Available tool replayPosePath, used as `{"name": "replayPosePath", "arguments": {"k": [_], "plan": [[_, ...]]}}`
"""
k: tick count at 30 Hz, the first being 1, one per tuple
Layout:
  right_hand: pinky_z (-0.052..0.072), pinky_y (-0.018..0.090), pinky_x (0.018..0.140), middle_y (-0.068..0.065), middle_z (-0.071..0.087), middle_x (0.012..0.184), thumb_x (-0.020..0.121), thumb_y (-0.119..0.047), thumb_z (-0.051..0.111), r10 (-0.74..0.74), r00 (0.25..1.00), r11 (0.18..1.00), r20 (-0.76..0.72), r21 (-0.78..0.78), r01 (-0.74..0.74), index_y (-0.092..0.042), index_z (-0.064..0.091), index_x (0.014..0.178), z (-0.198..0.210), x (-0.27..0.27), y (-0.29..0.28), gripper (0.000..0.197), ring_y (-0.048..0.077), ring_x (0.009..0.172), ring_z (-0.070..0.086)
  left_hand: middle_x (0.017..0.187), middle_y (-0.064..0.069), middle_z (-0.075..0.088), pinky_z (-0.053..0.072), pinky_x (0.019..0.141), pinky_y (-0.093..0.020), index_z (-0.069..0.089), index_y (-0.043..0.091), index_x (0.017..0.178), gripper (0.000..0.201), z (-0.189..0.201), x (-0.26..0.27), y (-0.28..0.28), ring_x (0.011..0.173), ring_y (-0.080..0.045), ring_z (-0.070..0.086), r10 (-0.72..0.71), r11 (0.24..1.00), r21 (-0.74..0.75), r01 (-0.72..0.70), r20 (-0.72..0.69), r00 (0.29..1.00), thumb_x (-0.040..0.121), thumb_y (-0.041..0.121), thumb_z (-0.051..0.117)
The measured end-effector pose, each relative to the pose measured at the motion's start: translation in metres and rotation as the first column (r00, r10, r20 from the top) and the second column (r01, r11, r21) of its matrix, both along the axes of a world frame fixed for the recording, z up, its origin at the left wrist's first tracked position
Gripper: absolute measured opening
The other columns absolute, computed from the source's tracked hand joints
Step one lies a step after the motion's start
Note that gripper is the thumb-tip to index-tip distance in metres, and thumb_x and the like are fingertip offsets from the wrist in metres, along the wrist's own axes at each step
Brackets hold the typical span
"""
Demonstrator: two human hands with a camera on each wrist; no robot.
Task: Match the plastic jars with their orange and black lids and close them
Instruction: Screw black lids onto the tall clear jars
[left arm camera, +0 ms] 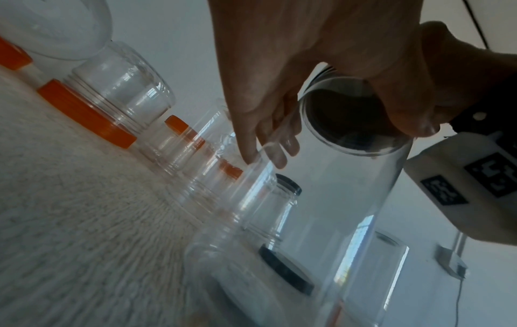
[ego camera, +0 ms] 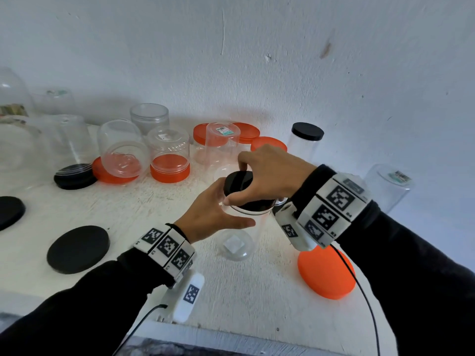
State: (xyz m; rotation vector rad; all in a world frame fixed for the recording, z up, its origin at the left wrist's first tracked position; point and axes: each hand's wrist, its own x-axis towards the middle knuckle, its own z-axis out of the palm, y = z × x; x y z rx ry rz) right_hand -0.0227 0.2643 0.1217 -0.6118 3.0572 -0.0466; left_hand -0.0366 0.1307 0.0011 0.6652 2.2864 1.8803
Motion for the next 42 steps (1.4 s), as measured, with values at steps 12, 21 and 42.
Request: {"name": "replayPosePath", "arguments": {"k": [12, 21, 42], "plan": [[0.044, 0.031, 0.090, -0.006, 0.045, 0.110, 0.068, -0.038, 0.076, 0.141, 0.965, 0.988, 0.223, 0.036, -0.153, -0.035, 0.044, 0.127, 0.019, 0.002, 0.007, 0.067, 0.013, 0.107, 0.043, 0.108, 0.017, 0.062, 0.040, 0.080, -0.003, 0.050, 0.035, 0.110, 0.069, 0.009, -0.003, -0.007, 0.103, 0.012, 0.054, -0.103, 0.993, -0.051, 0.104, 0.013, 0.995, 0.056, 0.016, 0.088], [0.045, 0.032, 0.091, -0.006, 0.041, 0.122, 0.068, -0.022, 0.074, 0.217, 0.938, 0.971, 0.272, 0.037, -0.235, -0.038, 0.040, 0.132, 0.015, 0.001, 0.009, 0.073, 0.015, 0.113, 0.043, 0.109, 0.019, 0.060, 0.039, 0.083, -0.001, 0.047, 0.037, 0.110, 0.065, 0.009, -0.006, -0.010, 0.104, 0.015, 0.052, -0.146, 0.988, -0.045, 0.147, 0.029, 0.989, 0.062, 0.008, 0.081], [0.044, 0.029, 0.089, -0.008, 0.046, 0.114, 0.069, -0.034, 0.075, 0.218, 0.945, 0.975, 0.245, -0.003, -0.224, -0.038, 0.049, 0.126, 0.013, -0.004, 0.011, 0.062, 0.011, 0.106, 0.043, 0.104, 0.023, 0.062, 0.039, 0.083, -0.002, 0.048, 0.039, 0.107, 0.068, 0.009, -0.008, -0.010, 0.102, 0.014, 0.053, -0.147, 0.987, -0.063, 0.148, 0.028, 0.989, 0.060, 0.006, 0.083]]}}
